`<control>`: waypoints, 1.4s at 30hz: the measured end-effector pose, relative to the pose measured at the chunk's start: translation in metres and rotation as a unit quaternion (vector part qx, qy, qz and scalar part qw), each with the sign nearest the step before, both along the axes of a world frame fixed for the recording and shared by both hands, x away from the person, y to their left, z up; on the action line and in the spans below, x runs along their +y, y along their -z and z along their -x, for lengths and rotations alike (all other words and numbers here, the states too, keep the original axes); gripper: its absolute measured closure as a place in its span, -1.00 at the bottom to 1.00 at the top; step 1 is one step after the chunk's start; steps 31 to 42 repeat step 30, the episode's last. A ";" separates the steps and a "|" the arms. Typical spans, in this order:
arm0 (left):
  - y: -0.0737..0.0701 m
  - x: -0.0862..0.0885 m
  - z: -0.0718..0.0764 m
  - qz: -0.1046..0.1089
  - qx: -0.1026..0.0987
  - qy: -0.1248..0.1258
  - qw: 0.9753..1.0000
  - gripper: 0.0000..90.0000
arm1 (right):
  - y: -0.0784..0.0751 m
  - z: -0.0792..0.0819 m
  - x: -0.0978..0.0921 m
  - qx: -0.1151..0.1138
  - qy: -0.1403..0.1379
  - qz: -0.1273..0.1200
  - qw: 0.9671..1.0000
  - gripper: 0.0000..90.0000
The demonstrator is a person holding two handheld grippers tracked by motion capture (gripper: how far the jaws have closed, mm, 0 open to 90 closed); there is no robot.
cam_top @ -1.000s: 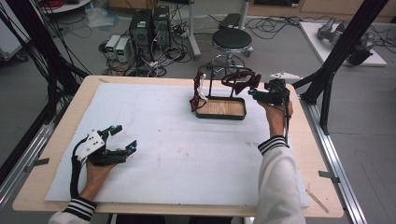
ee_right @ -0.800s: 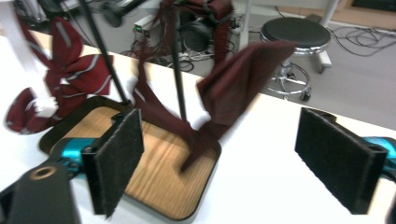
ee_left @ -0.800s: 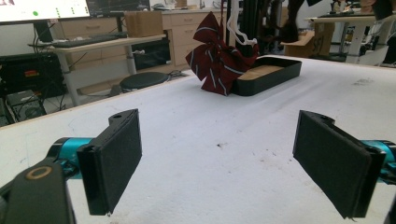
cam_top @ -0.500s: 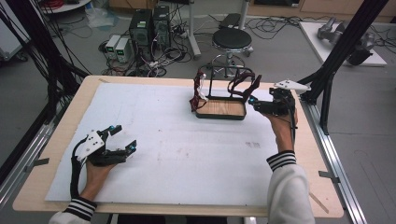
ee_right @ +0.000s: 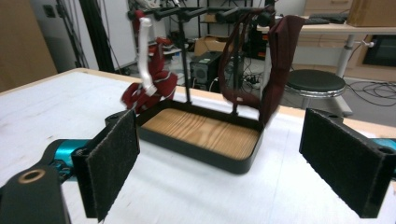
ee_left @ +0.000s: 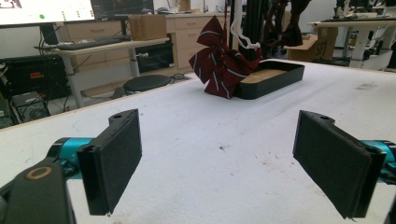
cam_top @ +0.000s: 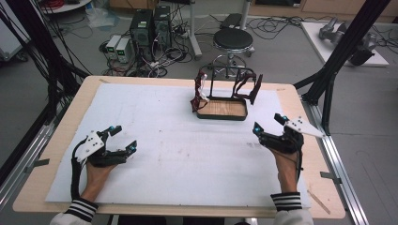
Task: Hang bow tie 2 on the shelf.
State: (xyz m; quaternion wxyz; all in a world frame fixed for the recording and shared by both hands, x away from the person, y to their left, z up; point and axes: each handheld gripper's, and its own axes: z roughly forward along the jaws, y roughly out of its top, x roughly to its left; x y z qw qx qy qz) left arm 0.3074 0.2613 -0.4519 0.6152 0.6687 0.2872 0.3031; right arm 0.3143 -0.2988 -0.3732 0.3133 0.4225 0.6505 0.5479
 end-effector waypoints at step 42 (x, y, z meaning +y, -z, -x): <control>0.000 0.003 0.006 0.009 -0.005 -0.009 1.000 -0.65 | 0.078 0.055 0.003 -0.062 -0.025 -0.004 0.998 -0.75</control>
